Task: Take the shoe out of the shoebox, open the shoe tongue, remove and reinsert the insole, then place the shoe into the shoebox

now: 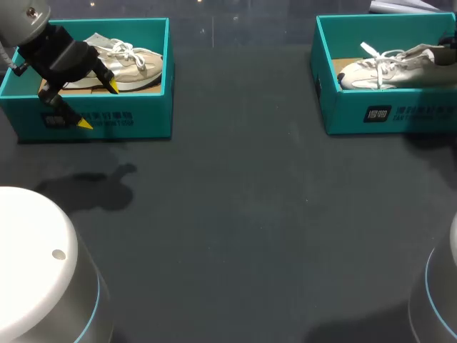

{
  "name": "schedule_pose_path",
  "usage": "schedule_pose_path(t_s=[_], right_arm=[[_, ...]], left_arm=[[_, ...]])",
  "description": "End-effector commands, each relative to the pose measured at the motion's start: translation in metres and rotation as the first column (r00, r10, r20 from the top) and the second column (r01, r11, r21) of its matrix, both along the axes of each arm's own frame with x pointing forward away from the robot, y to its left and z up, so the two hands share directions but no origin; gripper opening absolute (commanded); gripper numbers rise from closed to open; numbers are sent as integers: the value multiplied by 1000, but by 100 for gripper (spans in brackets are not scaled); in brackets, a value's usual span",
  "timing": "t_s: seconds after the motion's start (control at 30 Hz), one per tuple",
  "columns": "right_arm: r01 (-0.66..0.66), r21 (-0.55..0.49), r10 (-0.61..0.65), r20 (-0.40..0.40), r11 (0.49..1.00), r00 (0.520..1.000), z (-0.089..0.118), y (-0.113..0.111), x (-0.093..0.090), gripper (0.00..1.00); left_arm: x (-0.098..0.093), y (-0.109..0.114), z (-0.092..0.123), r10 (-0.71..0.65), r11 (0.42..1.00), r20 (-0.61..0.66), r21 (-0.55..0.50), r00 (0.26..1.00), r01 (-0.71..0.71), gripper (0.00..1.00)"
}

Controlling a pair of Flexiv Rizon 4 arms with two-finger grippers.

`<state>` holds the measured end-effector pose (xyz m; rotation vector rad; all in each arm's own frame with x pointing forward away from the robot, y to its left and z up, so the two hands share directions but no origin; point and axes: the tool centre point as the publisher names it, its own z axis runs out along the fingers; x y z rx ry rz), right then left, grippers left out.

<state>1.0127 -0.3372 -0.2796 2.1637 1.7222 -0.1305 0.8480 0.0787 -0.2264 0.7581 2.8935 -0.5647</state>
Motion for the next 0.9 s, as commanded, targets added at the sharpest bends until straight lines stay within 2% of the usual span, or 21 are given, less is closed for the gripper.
schedule_pose_path(t_s=[0.03, 0.5, 0.9], right_arm=[[10, -8, -10, -5, 1000, 1000, -5, 1, -2, 0], [6, 3, -6, -5, 1000, 1000, -6, 1, -2, 0], [2, -35, -2, 1, 999, 1000, -18, 6, 1, 0]], left_arm=[[-1, 1, 0, 0, 1000, 3, 2, 1000, 0, 100], [-1, 1, 0, 0, 1000, 3, 2, 1000, 0, 100], [-1, 1, 0, 0, 1000, 3, 2, 1000, 0, 100]])
